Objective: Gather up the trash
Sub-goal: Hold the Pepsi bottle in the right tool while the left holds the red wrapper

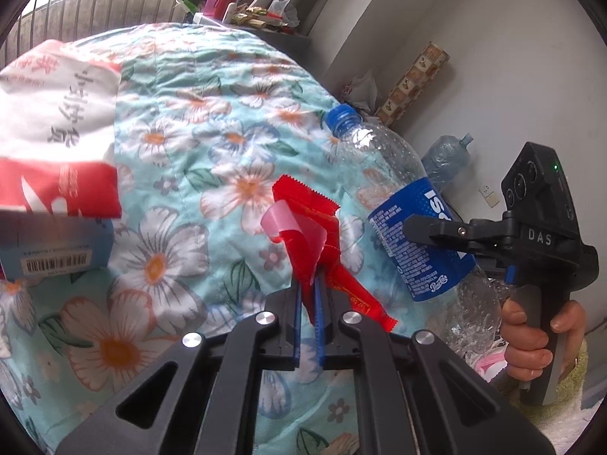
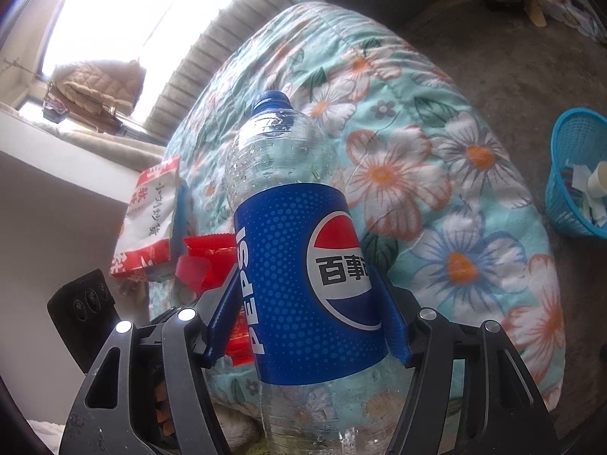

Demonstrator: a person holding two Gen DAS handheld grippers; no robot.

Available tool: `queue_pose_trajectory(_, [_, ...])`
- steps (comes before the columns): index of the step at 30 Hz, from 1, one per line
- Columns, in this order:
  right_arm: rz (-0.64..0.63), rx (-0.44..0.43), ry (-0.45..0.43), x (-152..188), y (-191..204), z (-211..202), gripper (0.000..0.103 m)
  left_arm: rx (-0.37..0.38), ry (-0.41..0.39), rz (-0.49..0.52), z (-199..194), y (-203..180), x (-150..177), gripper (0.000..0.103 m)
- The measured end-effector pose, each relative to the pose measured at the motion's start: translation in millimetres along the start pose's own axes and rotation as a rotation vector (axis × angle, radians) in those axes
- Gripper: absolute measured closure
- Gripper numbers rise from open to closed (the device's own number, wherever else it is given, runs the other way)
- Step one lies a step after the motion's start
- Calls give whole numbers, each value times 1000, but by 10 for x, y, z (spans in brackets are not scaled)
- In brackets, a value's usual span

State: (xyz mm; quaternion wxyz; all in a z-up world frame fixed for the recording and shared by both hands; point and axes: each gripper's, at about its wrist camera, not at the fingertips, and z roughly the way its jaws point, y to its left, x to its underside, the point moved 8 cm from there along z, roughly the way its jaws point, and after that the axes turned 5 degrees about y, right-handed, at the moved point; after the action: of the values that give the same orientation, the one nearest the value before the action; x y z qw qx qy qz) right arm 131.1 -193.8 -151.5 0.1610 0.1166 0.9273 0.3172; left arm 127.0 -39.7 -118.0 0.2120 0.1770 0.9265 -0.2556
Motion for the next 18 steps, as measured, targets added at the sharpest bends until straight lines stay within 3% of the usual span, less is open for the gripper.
queue_pose_trajectory(18, [35, -34, -89, -21, -101, -350, 42, 14, -68, 74, -262, -293, -276, 98])
